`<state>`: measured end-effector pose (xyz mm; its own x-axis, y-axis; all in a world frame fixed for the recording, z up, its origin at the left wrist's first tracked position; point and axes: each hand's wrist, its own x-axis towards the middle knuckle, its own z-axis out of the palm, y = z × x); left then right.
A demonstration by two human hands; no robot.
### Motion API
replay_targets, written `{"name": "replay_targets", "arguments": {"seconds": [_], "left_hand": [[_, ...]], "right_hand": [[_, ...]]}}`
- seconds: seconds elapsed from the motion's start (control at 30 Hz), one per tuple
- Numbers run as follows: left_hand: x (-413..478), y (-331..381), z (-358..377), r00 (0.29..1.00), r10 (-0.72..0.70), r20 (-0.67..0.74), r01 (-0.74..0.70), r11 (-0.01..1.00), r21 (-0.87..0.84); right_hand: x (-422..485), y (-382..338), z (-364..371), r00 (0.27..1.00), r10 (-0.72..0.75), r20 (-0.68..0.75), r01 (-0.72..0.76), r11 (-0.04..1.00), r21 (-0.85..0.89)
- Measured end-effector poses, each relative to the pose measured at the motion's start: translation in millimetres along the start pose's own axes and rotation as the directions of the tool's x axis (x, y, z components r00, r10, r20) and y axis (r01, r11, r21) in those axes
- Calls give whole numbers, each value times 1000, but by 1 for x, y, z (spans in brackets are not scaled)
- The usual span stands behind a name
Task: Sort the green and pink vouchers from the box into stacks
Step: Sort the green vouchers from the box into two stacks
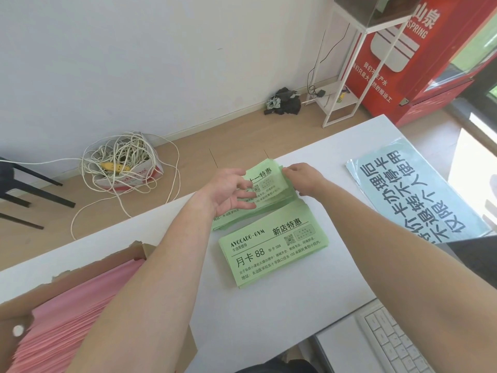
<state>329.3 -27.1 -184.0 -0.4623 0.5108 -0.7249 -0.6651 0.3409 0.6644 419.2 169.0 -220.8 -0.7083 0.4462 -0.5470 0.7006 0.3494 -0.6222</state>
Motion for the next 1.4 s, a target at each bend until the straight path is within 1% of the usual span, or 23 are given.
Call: {"name": "replay_targets", "arguments": {"seconds": [0.07,0.13,0.17,0.23,0.27,0.3,0.33,0.37,0.43,0.5,0.53,0.6,0.67,0.73,0.77,0.83,0.9,1.0,1.07,1.13,1.27,1.33,1.4], "left_hand": [[-3,1,0,1000,2,-5,-2,999,39],[-5,-2,-2,997,63,-46,-55,987,149],[-5,-4,-4,985,133,-105,-106,966,235],[-8,-8,-12,911,312,-270,-162,872,463],[-10,-10,-17,865,379,-330,-131,804,580],[-12,-12,-21,837,401,-372,-48,732,680],[-13,-14,-26,832,378,-405,56,670,740],[-16,-17,-30,840,323,-435,149,634,759],[-17,-25,-34,859,191,-476,272,617,738],[-12,-33,-34,874,116,-472,306,624,719],[-10,-37,-32,882,111,-458,296,624,723],[-6,-43,-25,890,159,-427,251,610,751],[-5,-46,-23,889,222,-400,196,605,772],[-4,-47,-24,893,243,-380,163,613,773],[-3,-47,-25,896,241,-374,163,605,780],[-4,-45,-28,901,228,-368,195,545,815],[-6,-42,-28,904,240,-355,222,446,867],[-3,-36,-28,923,284,-260,170,305,937],[2,-33,-27,939,291,-184,127,205,971],[8,-30,-26,951,280,-134,102,126,987],[16,-31,-22,959,276,-64,74,-26,997],[19,-35,-22,954,297,-39,68,-86,994],[21,-37,-23,943,331,-18,62,-123,990]], "right_hand": [[-2,-3,1,1000,-15,-26,14,999,-38],[-4,-4,4,997,-37,-63,31,995,-91],[-5,-5,5,997,-40,-70,31,993,-114],[-7,-7,8,998,-21,-62,12,988,-155],[-7,-9,10,998,-8,-55,-2,983,-181],[-8,-10,11,999,2,-52,-13,976,-215],[-9,-13,13,999,13,-52,-26,967,-252],[-10,-16,14,998,22,-53,-36,958,-285],[-13,-22,19,998,30,-53,-45,947,-317],[-16,-26,24,998,34,-51,-48,945,-323],[-17,-27,26,998,36,-47,-50,943,-328],[-20,-27,28,998,39,-41,-50,946,-320],[-20,-25,24,999,25,-42,-36,961,-275],[-18,-22,17,1000,-1,-21,-4,970,-244],[-17,-20,14,1000,-13,0,12,968,-250],[-15,-18,9,999,-19,50,34,946,-322],[-13,-19,5,997,-43,69,70,883,-463],[-10,-29,3,978,-178,108,206,762,-614],[-4,-38,5,951,-240,196,307,647,-698],[4,-45,12,923,-251,291,382,515,-767],[17,-46,23,877,-244,414,474,293,-831],[20,-43,23,858,-278,432,497,231,-837],[21,-42,22,840,-311,446,516,202,-832]]}}
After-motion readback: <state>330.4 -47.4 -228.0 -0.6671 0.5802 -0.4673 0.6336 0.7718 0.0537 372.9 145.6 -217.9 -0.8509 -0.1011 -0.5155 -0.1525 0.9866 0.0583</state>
